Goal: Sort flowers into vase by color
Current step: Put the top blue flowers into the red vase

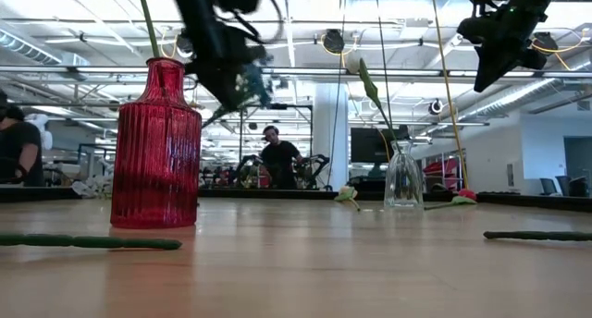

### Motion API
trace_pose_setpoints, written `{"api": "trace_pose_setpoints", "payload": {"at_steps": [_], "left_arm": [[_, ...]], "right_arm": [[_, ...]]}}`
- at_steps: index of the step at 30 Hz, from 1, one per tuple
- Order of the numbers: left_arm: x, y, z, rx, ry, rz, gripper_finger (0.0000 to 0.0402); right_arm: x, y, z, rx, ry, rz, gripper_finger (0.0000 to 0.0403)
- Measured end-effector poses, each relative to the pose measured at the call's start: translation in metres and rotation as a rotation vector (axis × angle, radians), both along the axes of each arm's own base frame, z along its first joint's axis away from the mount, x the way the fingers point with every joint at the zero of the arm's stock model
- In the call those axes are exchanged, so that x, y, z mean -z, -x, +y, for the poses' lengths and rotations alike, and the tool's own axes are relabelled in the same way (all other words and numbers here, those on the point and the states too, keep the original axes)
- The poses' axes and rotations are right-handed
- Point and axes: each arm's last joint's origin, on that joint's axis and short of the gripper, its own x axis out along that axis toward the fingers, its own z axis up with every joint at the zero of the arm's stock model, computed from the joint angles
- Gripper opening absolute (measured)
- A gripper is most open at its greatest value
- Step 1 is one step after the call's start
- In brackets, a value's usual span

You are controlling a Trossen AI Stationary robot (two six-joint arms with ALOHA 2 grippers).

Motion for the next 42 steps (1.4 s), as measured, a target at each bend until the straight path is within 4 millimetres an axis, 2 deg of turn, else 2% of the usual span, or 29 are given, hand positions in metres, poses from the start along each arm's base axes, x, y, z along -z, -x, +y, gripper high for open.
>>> {"api": "trace_pose_setpoints", "payload": {"at_steps": [4,6,9,12,16,20,23,27,34,42], "left_arm": [[0.011,0.033,-0.011,0.119,-0.045,-0.261,0.0016],[0.018,0.043,-0.017,0.193,-0.077,-0.425,0.0016],[0.018,0.053,-0.026,0.394,-0.183,-0.645,0.0016],[0.025,0.061,-0.037,0.595,-0.256,-0.705,0.0016],[0.017,0.068,-0.05,0.784,-0.186,-0.818,0.0016],[0.01,0.069,-0.063,0.963,-0.203,-0.871,0.0015],[0.003,0.069,-0.071,1.04,-0.289,-0.913,0.0015],[0.005,0.068,-0.079,1.119,-0.3,-0.897,0.0015],[0.005,0.067,-0.091,1.138,-0.225,-0.927,0.0015],[0.006,0.065,-0.102,1.077,-0.241,-0.914,0.0015]], "right_arm": [[0.0,0.0,0.0,0.003,-0.003,0.0,0.0],[0.001,-0.001,-0.001,0.003,-0.006,0.003,0.0],[0.002,-0.002,-0.003,0.003,-0.012,0.008,0.0],[0.004,-0.005,-0.005,0.037,-0.039,-0.001,0.0],[0.007,-0.008,-0.009,0.07,-0.069,-0.004,0.0],[0.009,-0.01,-0.012,0.108,-0.101,-0.014,0.0],[0.01,-0.012,-0.011,0.108,-0.113,-0.014,0.0],[0.011,-0.013,-0.008,0.099,-0.13,-0.008,0.0],[0.011,-0.016,-0.004,0.118,-0.158,-0.017,0.0],[0.011,-0.016,-0.004,0.103,-0.148,-0.007,0.0]]}}
